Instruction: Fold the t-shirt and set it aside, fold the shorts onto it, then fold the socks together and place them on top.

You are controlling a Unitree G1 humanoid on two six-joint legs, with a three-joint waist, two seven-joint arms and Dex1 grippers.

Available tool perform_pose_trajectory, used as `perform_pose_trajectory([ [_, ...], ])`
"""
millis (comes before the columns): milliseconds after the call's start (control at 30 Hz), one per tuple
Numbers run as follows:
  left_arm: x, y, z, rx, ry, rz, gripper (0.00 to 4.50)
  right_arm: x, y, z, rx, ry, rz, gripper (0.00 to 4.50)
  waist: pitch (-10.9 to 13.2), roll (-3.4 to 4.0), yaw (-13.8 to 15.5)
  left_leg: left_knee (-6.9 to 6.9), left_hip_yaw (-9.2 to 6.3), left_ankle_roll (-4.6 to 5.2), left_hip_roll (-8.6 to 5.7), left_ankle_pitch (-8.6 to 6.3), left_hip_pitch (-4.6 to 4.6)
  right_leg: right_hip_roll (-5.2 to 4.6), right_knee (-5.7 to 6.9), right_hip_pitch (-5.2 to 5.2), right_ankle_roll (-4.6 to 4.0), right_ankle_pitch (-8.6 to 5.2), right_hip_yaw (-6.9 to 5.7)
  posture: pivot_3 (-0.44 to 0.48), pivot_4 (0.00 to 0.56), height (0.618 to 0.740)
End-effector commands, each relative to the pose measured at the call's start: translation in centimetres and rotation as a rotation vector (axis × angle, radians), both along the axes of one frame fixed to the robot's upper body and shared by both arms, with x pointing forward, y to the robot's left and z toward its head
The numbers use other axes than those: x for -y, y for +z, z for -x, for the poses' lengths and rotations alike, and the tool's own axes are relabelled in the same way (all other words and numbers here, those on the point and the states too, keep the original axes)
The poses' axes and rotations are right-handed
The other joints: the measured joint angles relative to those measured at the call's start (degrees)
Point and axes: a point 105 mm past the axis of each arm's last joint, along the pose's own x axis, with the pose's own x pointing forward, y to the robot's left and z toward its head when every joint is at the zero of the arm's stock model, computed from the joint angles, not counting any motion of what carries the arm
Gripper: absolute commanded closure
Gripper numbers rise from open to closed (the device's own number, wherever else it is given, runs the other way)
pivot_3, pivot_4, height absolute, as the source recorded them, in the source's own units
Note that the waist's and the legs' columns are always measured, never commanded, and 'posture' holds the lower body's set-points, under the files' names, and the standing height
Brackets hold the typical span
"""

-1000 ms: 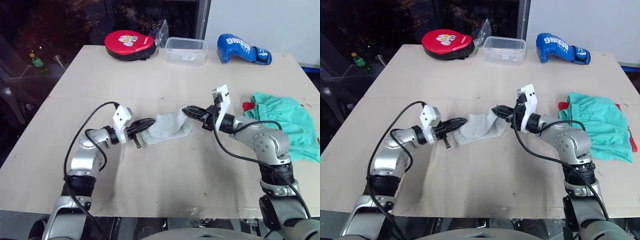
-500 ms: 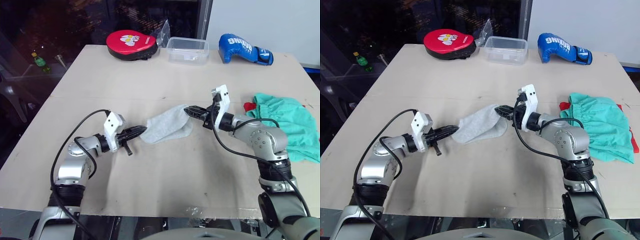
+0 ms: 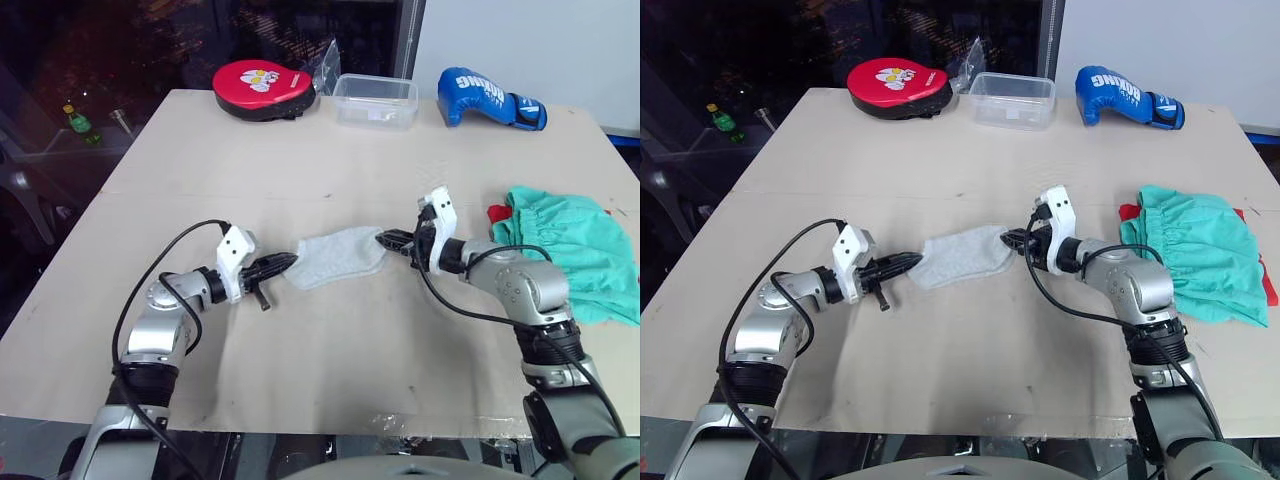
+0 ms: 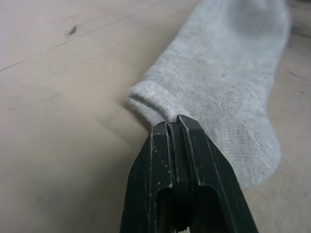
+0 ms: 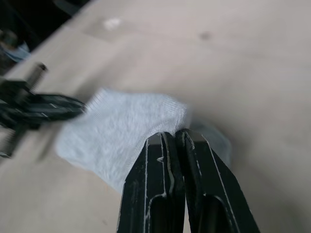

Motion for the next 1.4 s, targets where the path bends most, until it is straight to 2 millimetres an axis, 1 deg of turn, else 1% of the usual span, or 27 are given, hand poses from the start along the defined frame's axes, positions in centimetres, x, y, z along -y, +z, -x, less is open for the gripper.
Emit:
perform_pose_trajectory([
  [33, 0.0, 0.1, -0.1, 0.013, -0.001, -0.011, 4.40, 0.1, 0.6, -0.1, 0.047, 0.007, 0.011, 4.50, 0.0, 0.00, 0.0, 0.00, 0.00, 0.00, 0.00, 0.00, 0.00, 0.00, 0.00, 0.00, 0.00, 0.00, 0.00, 0.000, 0.150, 0.740],
  [100, -0.1, 0.0, -0.1, 0.008, 0.001, -0.013, 4.40, 0.1, 0.2, -0.2, 0.050, 0.004, 0.031, 4.50, 0.0, 0.00, 0.0, 0.00, -0.01, 0.00, 0.00, 0.00, 0.00, 0.01, 0.00, 0.00, 0.00, 0.00, 0.00, 0.000, 0.150, 0.740],
  [167, -0.2, -0.2, -0.1, -0.004, 0.003, -0.020, 4.40, 0.5, 0.2, -1.2, 0.094, -0.060, 0.052, 4.50, 0.0, 0.00, 0.0, 0.00, -0.01, -0.01, 0.00, 0.01, 0.00, 0.01, 0.00, 0.00, 0.00, 0.00, 0.00, 0.000, 0.150, 0.740],
  [200, -0.4, -0.3, -0.2, -0.004, 0.016, -0.027, 3.80, 0.6, 0.3, -1.6, 0.108, -0.080, 0.051, 3.81, 0.0, 0.00, 0.0, 0.00, 0.00, -0.01, 0.00, 0.00, 0.00, 0.00, 0.00, 0.00, 0.00, 0.00, 0.00, 0.000, 0.150, 0.740],
  [233, -0.7, -0.3, -0.6, 0.001, 0.046, -0.040, 3.51, 0.7, 0.3, -1.7, 0.115, -0.089, 0.046, 3.51, 0.0, 0.01, 0.0, 0.00, 0.00, 0.00, 0.00, 0.00, 0.01, 0.01, 0.01, 0.00, 0.00, 0.00, 0.00, 0.000, 0.150, 0.740],
  [267, -1.0, -0.1, -1.0, 0.015, 0.077, -0.045, 3.04, 0.8, 0.4, -1.8, 0.115, -0.091, 0.039, 2.99, 0.0, 0.00, 0.0, 0.00, 0.00, 0.00, 0.00, 0.00, 0.01, 0.01, 0.01, 0.00, 0.00, 0.00, 0.00, 0.000, 0.150, 0.740],
  [300, -1.2, 0.2, -1.3, 0.029, 0.097, -0.044, 2.37, 0.9, 0.5, -1.8, 0.117, -0.094, 0.034, 2.30, 0.0, 0.00, 0.0, 0.00, 0.00, -0.01, 0.00, 0.01, 0.01, 0.01, 0.01, 0.00, 0.00, 0.00, -0.01, 0.000, 0.150, 0.740],
  [333, -1.1, 0.6, -1.5, 0.030, 0.098, -0.029, 2.06, 1.2, 0.6, -1.8, 0.121, -0.107, 0.030, 1.98, 0.0, 0.00, 0.1, 0.00, -0.01, -0.02, 0.00, 0.02, 0.01, 0.01, 0.01, 0.00, 0.00, 0.00, -0.01, 0.000, 0.150, 0.740],
  [400, -0.9, 1.7, -1.4, 0.034, 0.077, -0.001, 1.16, 1.8, 1.0, -1.8, 0.120, -0.119, -0.006, 1.05, 0.0, 0.00, 0.1, 0.01, -0.01, -0.08, 0.00, 0.05, 0.00, 0.01, 0.00, 0.01, 0.01, 0.00, -0.01, 0.000, 0.150, 0.740],
  [433, -0.7, 2.3, -1.3, 0.040, 0.057, 0.008, 1.01, 2.1, 1.3, -1.6, 0.105, -0.119, -0.049, 0.83, 0.0, 0.00, 0.1, 0.00, 0.00, -0.08, 0.00, 0.05, 0.00, 0.01, 0.00, 0.01, 0.01, 0.00, -0.01, 0.000, 0.150, 0.740],
  [467, -0.7, 3.1, -1.3, 0.058, 0.042, 0.011, 0.96, 2.2, 1.6, -1.1, 0.087, -0.098, -0.096, 0.57, 0.0, 0.00, 0.1, 0.00, 0.00, -0.09, 0.00, 0.05, 0.00, 0.01, 0.00, 0.01, 0.01, 0.00, -0.01, 0.000, 0.150, 0.740],
  [533, -0.5, 4.3, -1.4, 0.083, 0.027, 0.019, 0.96, 2.1, 1.8, -0.3, 0.053, -0.060, -0.159, 0.57, 0.0, -0.01, 0.0, -0.01, -0.02, -0.10, 0.00, 0.05, -0.01, 0.01, -0.01, 0.01, 0.01, 0.00, -0.02, 0.000, 0.150, 0.740],
  [600, 0.0, 5.2, -1.9, 0.094, 0.024, 0.031, 0.96, 1.8, 1.3, -0.1, 0.016, -0.055, -0.186, 0.57, 0.0, -0.02, 0.1, -0.04, -0.02, -0.10, 0.01, 0.06, 0.00, 0.01, -0.02, 0.01, 0.01, 0.00, -0.02, 0.000, 0.150, 0.740],
  [700, 1.5, 5.8, -2.5, 0.096, 0.004, 0.041, 0.96, 0.9, -0.4, -0.4, -0.035, -0.076, -0.175, 0.57, 0.0, -0.01, 0.0, -0.03, -0.03, -0.02, 0.00, 0.02, 0.02, 0.03, 0.01, 0.02, 0.01, 0.00, -0.02, 0.000, 0.150, 0.740],
  [733, 2.3, 5.7, -2.7, 0.105, -0.015, 0.024, 0.96, 0.2, -1.0, -0.3, -0.049, -0.057, -0.165, 0.57, 0.0, -0.01, 0.0, -0.03, -0.03, -0.02, 0.00, 0.02, 0.03, 0.04, 0.02, 0.02, 0.01, 0.00, -0.02, 0.000, 0.150, 0.740],
  [833, 3.4, 5.3, -2.9, 0.118, -0.038, -0.015, 0.96, -0.8, -1.9, -0.1, -0.068, -0.030, -0.142, 0.57, 0.0, -0.01, -0.1, -0.04, 0.00, -0.10, -0.02, 0.06, 0.03, 0.06, 0.02, 0.02, 0.01, 0.00, 0.01, 0.000, 0.150, 0.740],
  [967, 4.6, 3.4, -3.4, 0.116, -0.052, -0.087, 0.96, -2.8, -3.3, 1.1, -0.086, 0.049, -0.101, 0.57, 0.0, -0.04, -0.1, -0.03, 0.05, -0.11, 0.00, 0.07, 0.05, 0.11, 0.00, 0.02, 0.01, 0.00, 0.06, 0.000, 0.150, 0.740],
  [1167, 4.7, 0.8, -3.5, 0.098, -0.053, -0.168, 0.96, -3.9, -3.3, 2.1, -0.101, 0.099, -0.121, 0.57, 0.0, -0.05, -0.3, -0.04, 0.05, -0.11, 0.04, 0.06, 0.09, 0.15, 0.02, 0.02, 0.01, 0.00, 0.08, 0.000, 0.150, 0.740],
  [1300, 4.2, -0.5, -3.3, 0.081, -0.044, -0.198, 0.96, -4.0, -3.4, 2.2, -0.107, 0.105, -0.117, 0.57, 0.0, -0.05, -0.3, -0.04, 0.05, -0.10, 0.06, 0.06, 0.10, 0.15, 0.02, 0.02, 0.00, 0.00, 0.09, 0.000, 0.150, 0.740],
  [1400, 4.0, -0.9, -3.3, 0.077, -0.030, -0.195, 0.96, -4.0, -3.4, 2.5, -0.114, 0.120, -0.112, 1.36, 0.0, -0.04, -0.3, -0.04, 0.04, -0.07, 0.07, 0.04, 0.11, 0.13, 0.03, 0.02, 0.00, 0.00, 0.09, 0.000, 0.150, 0.740],
])
